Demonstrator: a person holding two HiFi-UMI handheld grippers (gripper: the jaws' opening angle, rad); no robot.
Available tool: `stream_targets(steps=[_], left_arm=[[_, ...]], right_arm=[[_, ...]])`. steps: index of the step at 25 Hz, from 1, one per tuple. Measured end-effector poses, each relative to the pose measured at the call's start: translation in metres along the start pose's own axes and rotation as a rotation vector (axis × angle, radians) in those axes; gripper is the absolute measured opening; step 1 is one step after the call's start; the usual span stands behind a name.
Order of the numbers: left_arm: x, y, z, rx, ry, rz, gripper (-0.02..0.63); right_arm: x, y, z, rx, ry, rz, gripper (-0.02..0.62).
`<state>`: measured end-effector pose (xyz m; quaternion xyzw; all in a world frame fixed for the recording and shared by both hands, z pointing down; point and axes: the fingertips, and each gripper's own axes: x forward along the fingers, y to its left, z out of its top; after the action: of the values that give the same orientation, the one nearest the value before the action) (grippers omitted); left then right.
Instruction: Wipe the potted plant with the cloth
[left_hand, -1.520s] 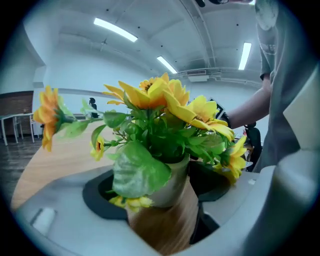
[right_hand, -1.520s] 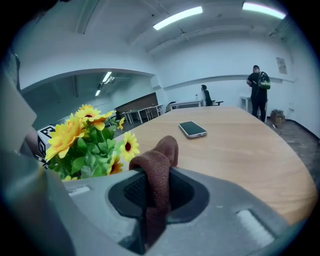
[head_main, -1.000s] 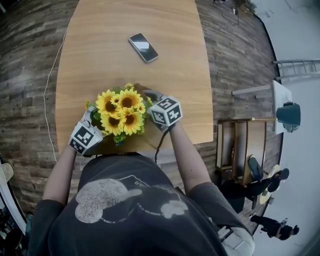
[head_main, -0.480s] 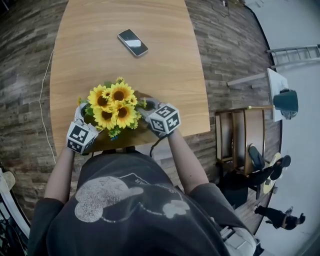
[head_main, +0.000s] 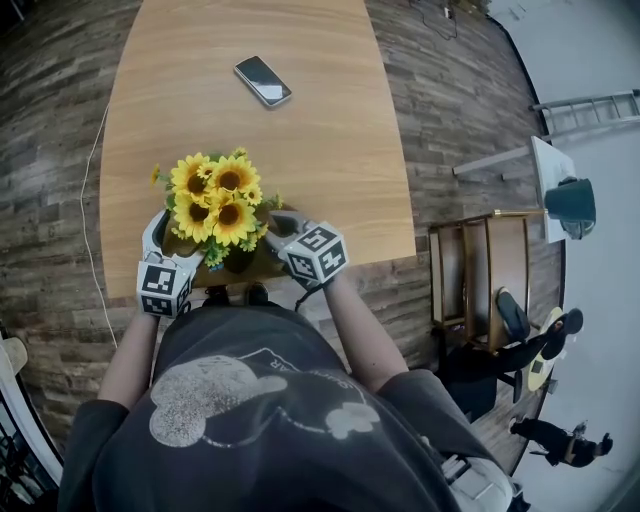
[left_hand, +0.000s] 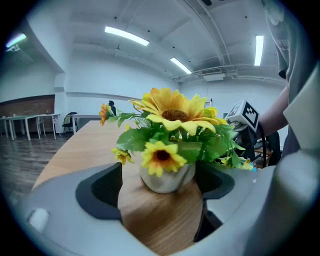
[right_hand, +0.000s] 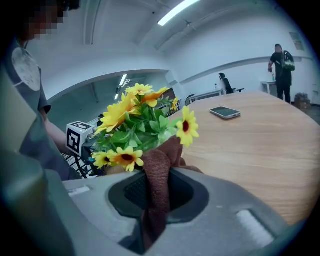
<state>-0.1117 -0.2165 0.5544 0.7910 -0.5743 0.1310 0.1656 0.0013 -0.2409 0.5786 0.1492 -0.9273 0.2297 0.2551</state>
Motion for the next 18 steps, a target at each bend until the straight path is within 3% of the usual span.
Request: stream_targets(steps=[14, 18], left_arm=[[-0.023, -0.024, -0.009, -0.076, -0.010, 0.049, 0.479], [-0.011, -0.029, -0.015, -0.070, 0.037, 0.085, 0.534]], right_arm=[[0.001, 0.052, -0.022, -0.062, 0.039, 0.100, 0.049], [-0.017, 0.037, -0.024, -0.011, -0.001, 0.054, 0.049]])
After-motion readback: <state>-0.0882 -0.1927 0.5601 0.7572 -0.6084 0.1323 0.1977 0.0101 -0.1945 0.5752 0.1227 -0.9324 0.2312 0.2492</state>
